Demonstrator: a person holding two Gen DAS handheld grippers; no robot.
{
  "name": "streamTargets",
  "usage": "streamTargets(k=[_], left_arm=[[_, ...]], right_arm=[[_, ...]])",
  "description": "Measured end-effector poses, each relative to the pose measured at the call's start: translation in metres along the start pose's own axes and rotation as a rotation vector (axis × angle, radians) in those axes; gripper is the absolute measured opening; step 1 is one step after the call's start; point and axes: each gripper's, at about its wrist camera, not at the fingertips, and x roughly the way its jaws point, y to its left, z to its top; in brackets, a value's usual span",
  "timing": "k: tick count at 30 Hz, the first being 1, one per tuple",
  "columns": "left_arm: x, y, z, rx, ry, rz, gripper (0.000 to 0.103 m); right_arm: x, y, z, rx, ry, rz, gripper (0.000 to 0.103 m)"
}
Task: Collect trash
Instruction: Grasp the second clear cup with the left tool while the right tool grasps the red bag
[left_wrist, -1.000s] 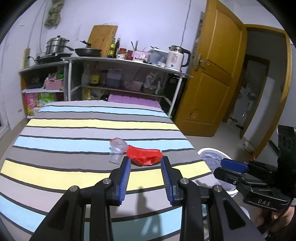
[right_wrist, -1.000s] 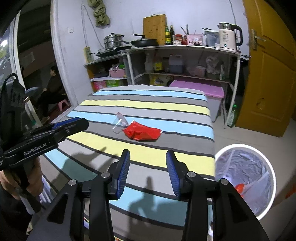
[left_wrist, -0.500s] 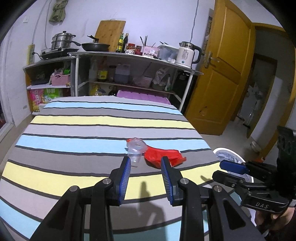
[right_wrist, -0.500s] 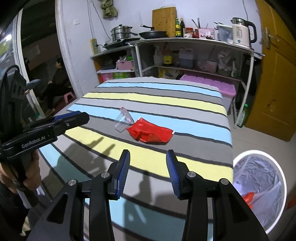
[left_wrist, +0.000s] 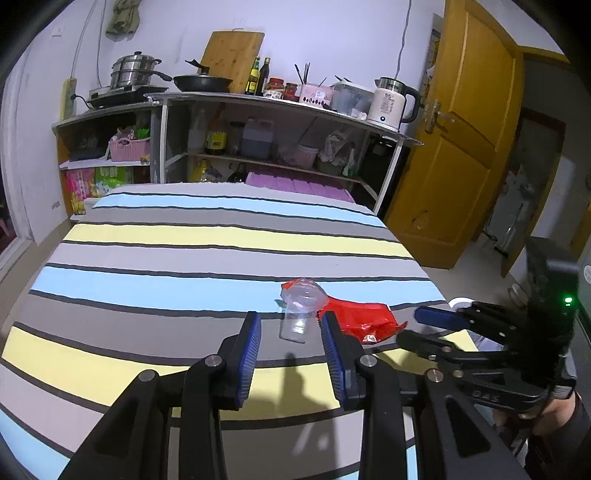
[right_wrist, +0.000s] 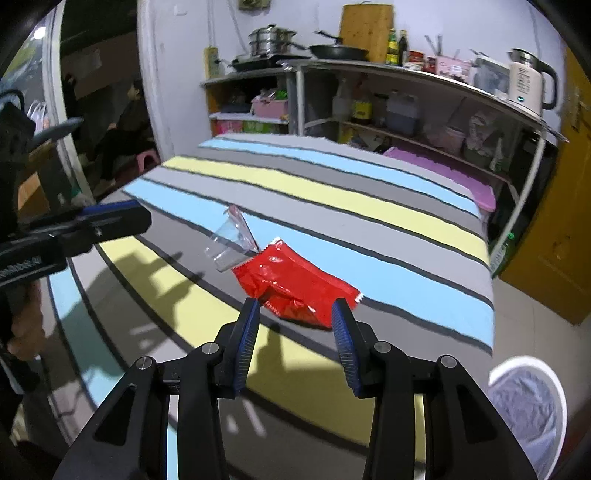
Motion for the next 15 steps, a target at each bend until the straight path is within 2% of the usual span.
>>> streamTargets(k=[5,9,10,13,15], left_arm=[[0.010,0.004,0.002,-0.007,0.009,-0.003,0.033],[0.020,0.006,0.003,-0.015,0.022,-0.007,0.033],[0.023,0.006,0.003,-0.015,0.027,-0.009,0.033],[0.030,0.004,0.003,-0.012,0.037,-0.016,0.033],[0.036,0.001,0.004,-0.006,0.044,-0.021,0.033]], right_arm=[[0.024,0.000,0.003,-0.052,0.064,0.005,0.042],[0.035,-0.004,0.002,-0.030,0.109,0.031,0.040],[0.034,-0.004,0.001,-0.030,0.108,0.034,0.031],[0.031,-0.006,0.000,-0.013,0.100,0.040,0.019],[0.029,-0.006,-0.003,0.002,0.095,0.040,0.018]])
